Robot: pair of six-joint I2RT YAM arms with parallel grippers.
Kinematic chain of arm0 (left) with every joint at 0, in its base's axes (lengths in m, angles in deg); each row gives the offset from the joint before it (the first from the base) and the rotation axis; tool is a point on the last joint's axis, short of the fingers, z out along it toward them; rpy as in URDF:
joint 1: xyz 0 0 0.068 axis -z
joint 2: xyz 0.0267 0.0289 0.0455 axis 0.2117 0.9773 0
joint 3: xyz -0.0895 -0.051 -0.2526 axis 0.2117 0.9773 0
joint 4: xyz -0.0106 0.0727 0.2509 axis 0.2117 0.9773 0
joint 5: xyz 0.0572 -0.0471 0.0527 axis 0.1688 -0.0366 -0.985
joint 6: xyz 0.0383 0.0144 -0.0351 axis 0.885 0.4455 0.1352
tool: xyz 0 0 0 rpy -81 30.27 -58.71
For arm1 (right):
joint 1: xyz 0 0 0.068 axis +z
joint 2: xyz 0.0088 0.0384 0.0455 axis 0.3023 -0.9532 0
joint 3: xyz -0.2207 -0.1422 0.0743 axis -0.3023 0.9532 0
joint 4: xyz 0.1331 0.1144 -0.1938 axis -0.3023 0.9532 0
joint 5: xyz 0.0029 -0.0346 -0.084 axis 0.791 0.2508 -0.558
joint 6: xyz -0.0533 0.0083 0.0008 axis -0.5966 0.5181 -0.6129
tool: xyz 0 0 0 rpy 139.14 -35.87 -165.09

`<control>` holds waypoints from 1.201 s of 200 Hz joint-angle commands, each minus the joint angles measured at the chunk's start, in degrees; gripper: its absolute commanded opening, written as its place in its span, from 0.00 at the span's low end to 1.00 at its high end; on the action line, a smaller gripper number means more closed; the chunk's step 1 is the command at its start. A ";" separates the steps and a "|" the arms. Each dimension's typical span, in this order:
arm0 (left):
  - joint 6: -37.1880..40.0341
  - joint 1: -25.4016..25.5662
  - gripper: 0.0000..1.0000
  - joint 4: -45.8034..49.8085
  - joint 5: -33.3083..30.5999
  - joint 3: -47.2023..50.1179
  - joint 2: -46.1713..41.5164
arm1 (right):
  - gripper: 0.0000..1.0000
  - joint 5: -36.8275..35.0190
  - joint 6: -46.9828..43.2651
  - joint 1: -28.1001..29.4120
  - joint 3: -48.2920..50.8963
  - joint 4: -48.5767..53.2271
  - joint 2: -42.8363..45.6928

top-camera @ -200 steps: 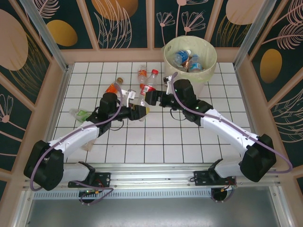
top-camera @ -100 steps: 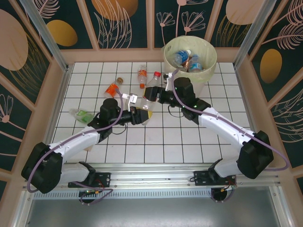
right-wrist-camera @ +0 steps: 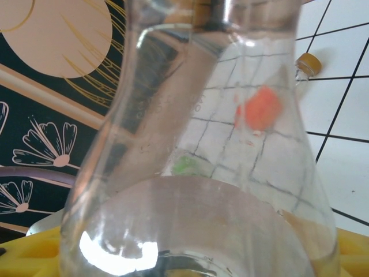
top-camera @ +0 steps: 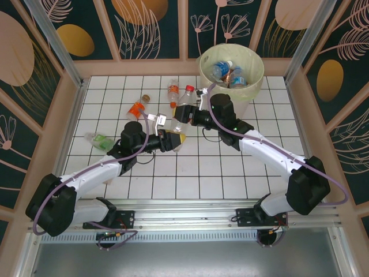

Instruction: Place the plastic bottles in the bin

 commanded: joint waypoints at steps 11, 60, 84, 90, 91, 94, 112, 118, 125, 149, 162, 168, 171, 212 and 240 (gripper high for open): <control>-0.44 0.84 0.53 -3.98 -0.25 -0.62 1.16 | 0.62 1.52 -0.14 0.17 -0.10 -2.13 0.06; -0.38 1.46 0.56 -3.50 -0.36 -1.64 2.56 | 0.54 0.99 -0.29 0.14 -0.05 -1.68 0.92; 0.35 1.52 0.69 -1.81 -0.95 -2.24 1.79 | 0.53 0.39 -0.61 0.13 0.00 -1.05 1.89; 0.78 1.55 0.74 -0.82 -1.52 -2.53 1.50 | 0.53 0.30 -0.73 0.17 -0.29 -0.83 2.17; 0.82 1.55 0.75 -0.64 -1.64 -2.55 1.42 | 0.53 0.29 -0.82 0.13 -0.28 -0.82 2.21; 1.03 1.55 0.78 -0.04 -1.95 -2.71 1.27 | 0.53 0.21 -0.89 0.12 -0.40 -0.56 2.30; 2.10 1.55 0.99 2.31 -3.18 -3.53 0.27 | 0.53 -0.72 -1.88 0.13 -1.49 1.17 3.32; 2.53 1.55 0.99 3.02 -3.08 -3.89 -0.17 | 0.53 -1.28 -2.54 0.11 -1.93 2.09 3.82; 3.28 1.48 0.99 4.19 -3.17 -4.35 -0.85 | 0.52 -2.24 -3.45 0.17 -2.47 3.38 4.45; 7.68 1.55 0.99 9.82 -4.67 -6.09 -4.46 | 0.53 -6.97 -7.29 0.15 -4.92 8.05 6.90; 11.15 1.55 0.99 13.24 -5.43 -6.94 -6.57 | 0.53 -9.34 -9.54 0.00 -6.94 10.67 7.93; 12.73 1.54 0.99 15.04 -5.83 -7.58 -7.57 | 0.53 -10.53 -10.54 0.04 -7.88 11.86 8.33; 13.49 1.55 0.99 15.95 -6.02 -7.83 -8.07 | 0.53 -11.13 -11.06 0.03 -8.40 12.47 8.53; 22.76 1.51 0.98 29.15 -9.72 -12.45 -13.25 | 0.53 -19.84 -17.98 -0.54 -13.39 16.01 12.18; 28.29 1.53 0.99 36.49 -16.33 -15.72 -15.66 | 0.53 -22.80 -21.82 -2.64 -17.72 17.72 13.18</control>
